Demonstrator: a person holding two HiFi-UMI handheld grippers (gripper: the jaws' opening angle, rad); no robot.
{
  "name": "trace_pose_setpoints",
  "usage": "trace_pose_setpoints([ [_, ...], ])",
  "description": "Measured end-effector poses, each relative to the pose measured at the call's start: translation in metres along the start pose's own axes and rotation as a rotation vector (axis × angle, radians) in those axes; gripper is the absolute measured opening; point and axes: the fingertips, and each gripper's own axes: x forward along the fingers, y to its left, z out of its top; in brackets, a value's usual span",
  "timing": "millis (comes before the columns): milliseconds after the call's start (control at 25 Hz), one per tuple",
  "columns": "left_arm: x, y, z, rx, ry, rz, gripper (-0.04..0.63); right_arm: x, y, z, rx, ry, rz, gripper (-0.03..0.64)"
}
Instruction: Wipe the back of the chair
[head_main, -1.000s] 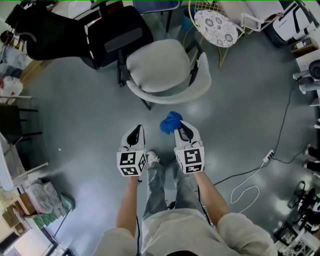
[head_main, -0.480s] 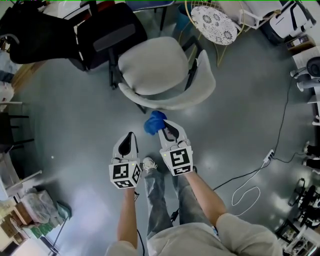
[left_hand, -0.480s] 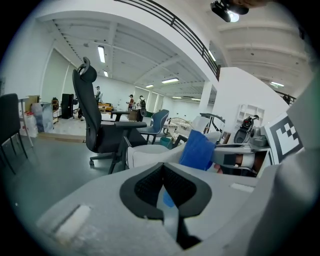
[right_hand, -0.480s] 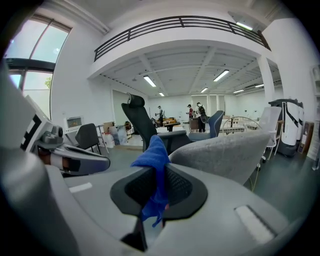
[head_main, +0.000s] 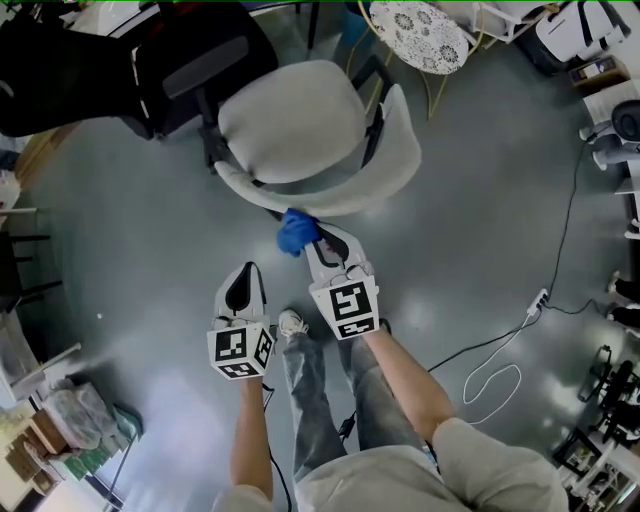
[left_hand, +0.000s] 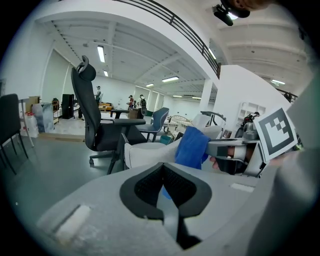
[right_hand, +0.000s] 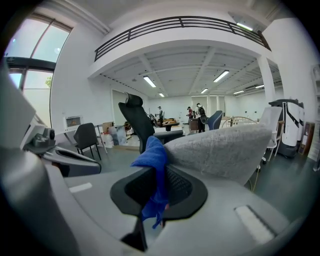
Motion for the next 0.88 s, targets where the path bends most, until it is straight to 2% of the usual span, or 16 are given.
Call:
trace_pose_setpoints([
  [600, 0.031, -0.067, 0.032, 0.041, -0.019, -0.055, 0.005, -0.04, -0.065, 0.006, -0.028, -0.001, -0.027, 0.038],
  [880, 0.044, -0.089, 0.036, 0.058, -0.015, -0.067, 0.005, -0.062, -0.125, 0.004, -0.022, -0.001, -0.099, 0.038],
])
